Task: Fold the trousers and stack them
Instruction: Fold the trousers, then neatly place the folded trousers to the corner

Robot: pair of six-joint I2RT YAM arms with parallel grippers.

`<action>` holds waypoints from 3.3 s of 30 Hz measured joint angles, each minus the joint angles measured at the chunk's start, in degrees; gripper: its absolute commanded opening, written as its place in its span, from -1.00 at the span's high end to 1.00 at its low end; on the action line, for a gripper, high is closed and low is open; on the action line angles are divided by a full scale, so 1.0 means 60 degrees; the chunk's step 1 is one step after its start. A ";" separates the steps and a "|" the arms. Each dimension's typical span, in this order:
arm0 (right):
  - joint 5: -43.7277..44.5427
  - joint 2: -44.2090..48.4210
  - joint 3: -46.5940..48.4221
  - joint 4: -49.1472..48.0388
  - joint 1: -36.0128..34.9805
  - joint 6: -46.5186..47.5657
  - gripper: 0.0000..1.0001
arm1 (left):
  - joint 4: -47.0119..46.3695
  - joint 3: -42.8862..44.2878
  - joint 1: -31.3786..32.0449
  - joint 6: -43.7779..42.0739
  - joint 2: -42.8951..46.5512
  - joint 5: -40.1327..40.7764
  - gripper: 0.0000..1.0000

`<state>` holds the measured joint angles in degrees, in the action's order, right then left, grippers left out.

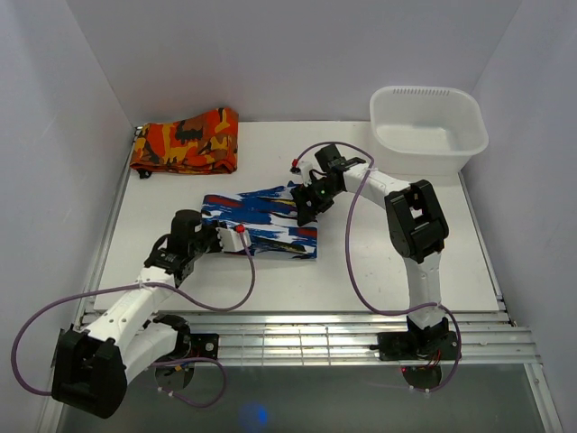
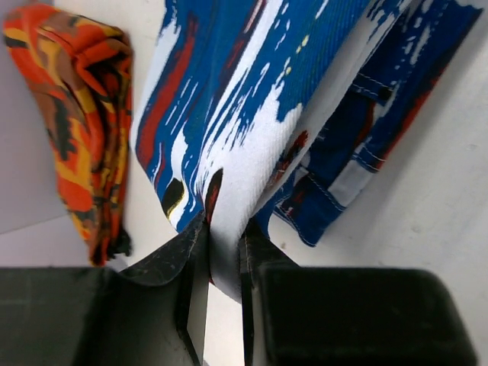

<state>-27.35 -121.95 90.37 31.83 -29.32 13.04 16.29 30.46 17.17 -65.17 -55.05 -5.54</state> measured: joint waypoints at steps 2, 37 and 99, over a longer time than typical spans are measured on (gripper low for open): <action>0.0004 -0.0007 0.0022 0.0036 -0.0004 0.0117 -0.51 | -0.0710 -0.0437 0.0055 -0.0415 0.0080 0.0142 1.00; 0.0710 0.2419 0.0463 -0.0295 -0.2645 0.1453 -0.64 | 0.3147 0.4178 -0.4634 0.9664 -0.1880 -0.3901 -0.96; 0.3406 -0.1559 0.1971 -0.3413 -0.4546 0.2382 0.85 | 0.2619 0.3093 -0.7020 1.1795 -0.4932 -0.7238 -0.96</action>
<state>-6.92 -131.31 102.19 11.35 -56.60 27.33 32.01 49.01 -24.95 5.61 -84.64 -48.97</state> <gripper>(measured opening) 0.175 0.979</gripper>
